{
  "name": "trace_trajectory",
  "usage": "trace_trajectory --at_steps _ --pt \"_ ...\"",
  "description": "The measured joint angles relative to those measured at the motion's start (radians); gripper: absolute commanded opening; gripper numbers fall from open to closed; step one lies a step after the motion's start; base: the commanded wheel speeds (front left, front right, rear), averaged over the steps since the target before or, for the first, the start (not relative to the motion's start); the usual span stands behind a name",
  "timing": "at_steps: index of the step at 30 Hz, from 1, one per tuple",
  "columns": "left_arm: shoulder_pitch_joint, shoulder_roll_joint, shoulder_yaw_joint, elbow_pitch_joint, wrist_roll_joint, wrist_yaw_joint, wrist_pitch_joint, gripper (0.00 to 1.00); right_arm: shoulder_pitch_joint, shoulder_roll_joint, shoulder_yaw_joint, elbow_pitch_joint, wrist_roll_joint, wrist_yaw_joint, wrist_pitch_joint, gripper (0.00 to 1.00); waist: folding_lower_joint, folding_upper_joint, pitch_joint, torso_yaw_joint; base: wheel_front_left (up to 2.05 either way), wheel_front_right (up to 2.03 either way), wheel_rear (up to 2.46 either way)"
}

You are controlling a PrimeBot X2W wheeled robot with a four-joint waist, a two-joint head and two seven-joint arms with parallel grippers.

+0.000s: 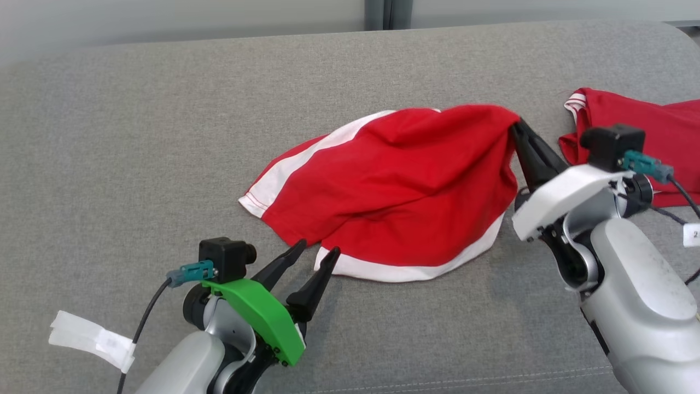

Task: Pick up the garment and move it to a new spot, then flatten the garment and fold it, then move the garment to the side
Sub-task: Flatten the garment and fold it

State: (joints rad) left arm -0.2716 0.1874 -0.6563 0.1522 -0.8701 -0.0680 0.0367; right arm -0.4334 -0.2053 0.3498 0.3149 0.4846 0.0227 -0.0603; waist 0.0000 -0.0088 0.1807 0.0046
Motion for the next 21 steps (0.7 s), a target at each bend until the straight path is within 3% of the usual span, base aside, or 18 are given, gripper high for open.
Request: trace_trajectory --at_steps 7,10,13,14,15,16,21 --pt "0.004 0.022 0.004 -0.003 0.001 0.008 0.003 1.0 0.079 -0.009 -0.031 0.055 0.019 -0.016 -0.018 0.0 0.0 0.0 0.015 -0.032 0.0 0.0 0.0" --pt "0.004 0.033 0.0 0.0 0.011 0.017 0.011 1.0 0.078 0.007 -0.042 0.058 0.028 -0.016 -0.046 0.23 0.0 0.0 0.021 -0.048 0.0 0.0 0.0" --pt "0.004 0.051 -0.007 0.0 0.022 0.019 0.015 1.0 0.078 0.02 -0.042 0.063 0.028 -0.016 -0.068 0.26 0.0 0.0 0.029 -0.063 0.0 0.0 0.0" --pt "0.003 0.051 -0.008 0.0 0.023 0.019 0.015 1.0 0.077 0.023 -0.041 0.069 0.028 -0.015 -0.072 0.34 0.0 0.0 0.032 -0.068 0.0 0.0 0.0" --pt "0.003 0.051 -0.011 -0.001 0.024 0.019 0.015 1.0 0.077 0.025 -0.04 0.076 0.028 -0.015 -0.072 0.76 0.0 0.0 0.035 -0.071 0.0 0.0 0.0" --pt "0.002 0.051 -0.016 -0.002 0.024 0.019 0.015 1.0 0.077 0.025 -0.039 0.082 0.028 -0.015 -0.074 1.0 0.0 0.0 0.039 -0.074 0.0 0.0 0.0" --pt "-0.002 0.045 -0.028 -0.003 0.03 0.018 0.024 1.0 0.073 0.031 -0.036 0.085 0.028 -0.014 -0.107 1.0 0.0 0.0 0.056 -0.074 0.0 0.0 0.0"
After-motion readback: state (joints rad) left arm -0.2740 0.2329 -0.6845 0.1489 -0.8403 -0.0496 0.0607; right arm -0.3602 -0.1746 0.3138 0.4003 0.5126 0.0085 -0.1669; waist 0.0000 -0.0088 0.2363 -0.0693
